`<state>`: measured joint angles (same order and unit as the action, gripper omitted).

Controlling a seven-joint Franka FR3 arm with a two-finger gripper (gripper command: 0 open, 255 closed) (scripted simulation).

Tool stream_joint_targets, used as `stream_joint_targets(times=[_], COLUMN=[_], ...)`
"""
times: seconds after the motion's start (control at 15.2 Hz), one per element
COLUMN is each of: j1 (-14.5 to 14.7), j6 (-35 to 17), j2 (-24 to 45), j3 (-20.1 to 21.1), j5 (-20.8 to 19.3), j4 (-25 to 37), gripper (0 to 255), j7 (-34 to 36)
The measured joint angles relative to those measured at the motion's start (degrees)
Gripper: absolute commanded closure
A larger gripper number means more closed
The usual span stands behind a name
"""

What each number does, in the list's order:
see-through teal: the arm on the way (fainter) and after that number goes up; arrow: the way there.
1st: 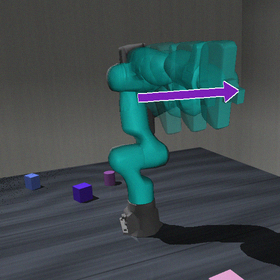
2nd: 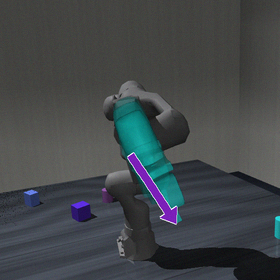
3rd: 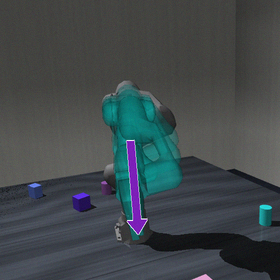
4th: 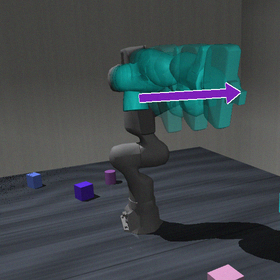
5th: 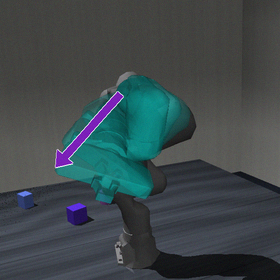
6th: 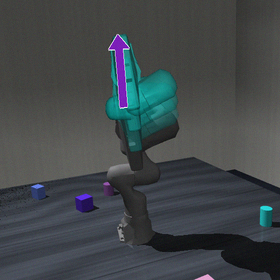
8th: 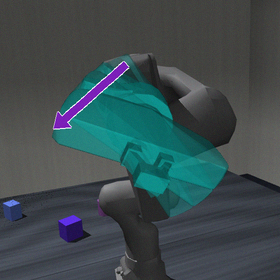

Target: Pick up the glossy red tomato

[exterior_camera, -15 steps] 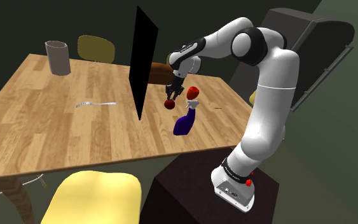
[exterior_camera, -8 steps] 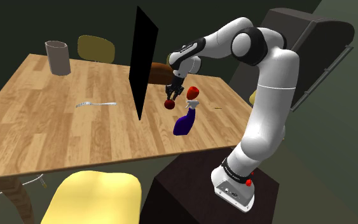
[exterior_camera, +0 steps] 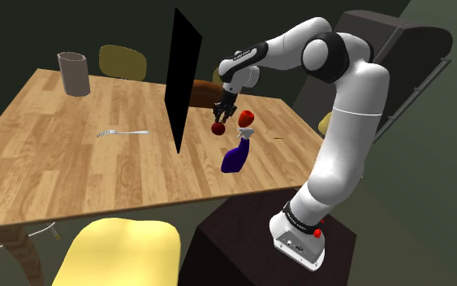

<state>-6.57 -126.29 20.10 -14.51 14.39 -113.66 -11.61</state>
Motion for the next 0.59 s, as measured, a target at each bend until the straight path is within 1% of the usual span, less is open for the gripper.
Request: stream_joint_targets(times=[0.59], j1=[0.4], j6=[5.2], j2=[-3.8], j3=[-0.7], j5=[-1.8], j4=[1.6], gripper=[255], j7=[1.6])
